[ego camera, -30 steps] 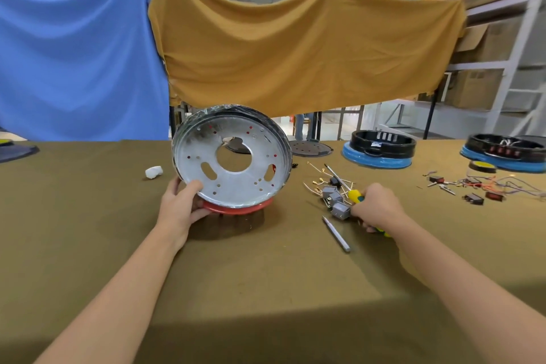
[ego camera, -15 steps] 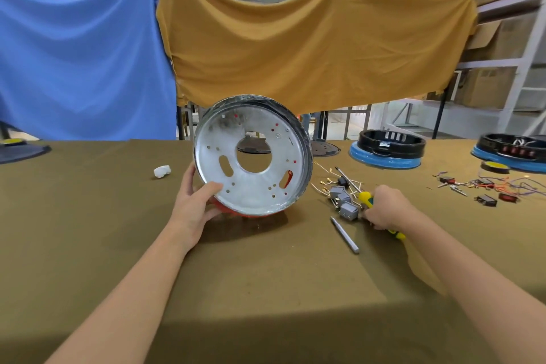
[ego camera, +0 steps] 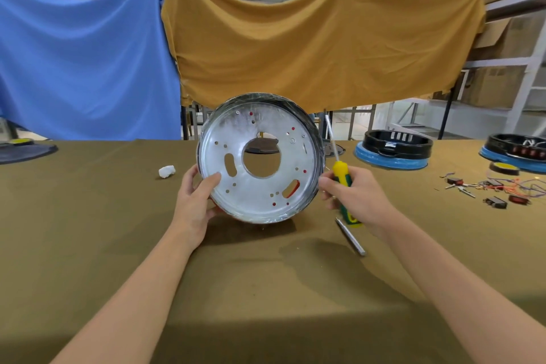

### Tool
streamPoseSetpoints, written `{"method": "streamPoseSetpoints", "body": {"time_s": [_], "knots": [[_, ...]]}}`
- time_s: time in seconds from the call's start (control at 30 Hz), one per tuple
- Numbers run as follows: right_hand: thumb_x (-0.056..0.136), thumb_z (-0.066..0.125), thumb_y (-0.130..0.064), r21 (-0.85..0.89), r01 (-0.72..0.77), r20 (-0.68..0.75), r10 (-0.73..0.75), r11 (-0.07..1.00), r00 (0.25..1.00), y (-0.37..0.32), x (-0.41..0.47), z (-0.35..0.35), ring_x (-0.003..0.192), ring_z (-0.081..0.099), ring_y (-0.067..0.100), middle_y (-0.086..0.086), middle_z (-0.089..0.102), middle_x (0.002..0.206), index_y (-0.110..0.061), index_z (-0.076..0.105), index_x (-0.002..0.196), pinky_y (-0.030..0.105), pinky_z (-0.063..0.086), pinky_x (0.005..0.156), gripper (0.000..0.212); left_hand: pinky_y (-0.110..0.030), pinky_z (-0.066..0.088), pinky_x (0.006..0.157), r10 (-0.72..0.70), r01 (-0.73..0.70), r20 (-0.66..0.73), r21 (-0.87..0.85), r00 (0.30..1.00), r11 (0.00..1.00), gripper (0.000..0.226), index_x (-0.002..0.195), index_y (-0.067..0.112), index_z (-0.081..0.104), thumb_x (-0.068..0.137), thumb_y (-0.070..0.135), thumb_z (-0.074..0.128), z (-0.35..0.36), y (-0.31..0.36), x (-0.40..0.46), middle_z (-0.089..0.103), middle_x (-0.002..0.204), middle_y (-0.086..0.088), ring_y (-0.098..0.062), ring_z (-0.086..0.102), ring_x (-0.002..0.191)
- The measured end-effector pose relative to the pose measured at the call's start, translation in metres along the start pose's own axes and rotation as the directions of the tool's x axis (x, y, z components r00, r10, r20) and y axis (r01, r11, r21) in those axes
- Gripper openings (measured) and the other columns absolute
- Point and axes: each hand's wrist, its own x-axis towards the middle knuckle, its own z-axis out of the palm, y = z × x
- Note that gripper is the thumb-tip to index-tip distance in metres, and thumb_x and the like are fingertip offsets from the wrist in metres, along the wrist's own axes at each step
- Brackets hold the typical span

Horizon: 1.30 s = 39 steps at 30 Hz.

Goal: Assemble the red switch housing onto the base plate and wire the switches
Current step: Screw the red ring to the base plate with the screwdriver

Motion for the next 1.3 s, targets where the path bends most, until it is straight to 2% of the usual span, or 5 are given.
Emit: {"method": "streamPoseSetpoints", "body": {"time_s": [0.2,0.4,0.7,0.93,1.3], "knots": [[0.091,0.07,-0.018,-0.069,0.169,0.008,-0.169,0.983,0.986,0.012,0.003,0.045,0.063,0.065,0.008,0.002,0.071,0.076,-0.014,0.071,0.091,0.023,0.054,0.056,0.004,-0.033,0.058,0.062,-0.001,0.0,0.02,0.028,1.0,1.0,0.016,0.107,0.027,0.068,0.092,0.024,0.067,-0.001,-0.001,0.0,0.075,0.104,0.003,-0.017,0.073,0.091],[0.092,0.07,-0.026,-0.246,0.261,-0.093,-0.291,0.933,0.952,0.023,0.004,0.042,0.067,0.06,0.012,-0.006,0.066,0.074,-0.021,0.072,0.092,0.027,0.052,0.063,0.006,-0.033,0.058,0.067,0.01,-0.011,0.031,0.042,0.999,0.999,0.013,0.103,0.03,0.07,0.093,0.025,0.064,0.002,-0.001,-0.001,0.075,0.101,0.006,-0.013,0.071,0.089],[0.094,0.066,-0.031,-0.49,0.245,0.069,-0.243,0.836,0.968,0.028,0.003,0.04,0.086,0.061,0.02,0.004,0.068,0.091,-0.013,0.069,0.1,0.044,0.052,0.082,0.02,-0.046,0.057,0.087,0.032,-0.07,0.222,0.166,0.974,0.984,0.048,0.134,0.04,0.052,0.092,0.017,0.062,0.008,-0.004,-0.006,0.071,0.116,0.008,-0.014,0.069,0.098],[0.092,0.064,-0.039,-0.641,0.199,0.032,-0.233,0.741,0.972,0.031,0.006,0.04,0.085,0.053,0.019,0.001,0.055,0.095,-0.024,0.068,0.099,0.038,0.049,0.078,0.018,-0.052,0.059,0.083,0.002,-0.029,0.277,0.094,0.961,0.995,0.075,0.146,0.044,0.038,0.082,0.023,0.069,0.014,-0.004,-0.011,0.069,0.123,0.004,-0.025,0.069,0.109],[0.088,0.071,-0.036,-0.698,0.26,0.122,-0.247,0.667,0.961,0.03,0.009,0.039,0.094,0.051,0.02,0.0,0.05,0.102,-0.024,0.071,0.1,0.037,0.046,0.085,0.016,-0.048,0.059,0.086,0.004,-0.035,0.24,0.127,0.971,0.991,0.07,0.15,0.044,0.032,0.094,0.014,0.063,0.02,-0.001,-0.013,0.069,0.121,-0.001,-0.024,0.067,0.11]]}}
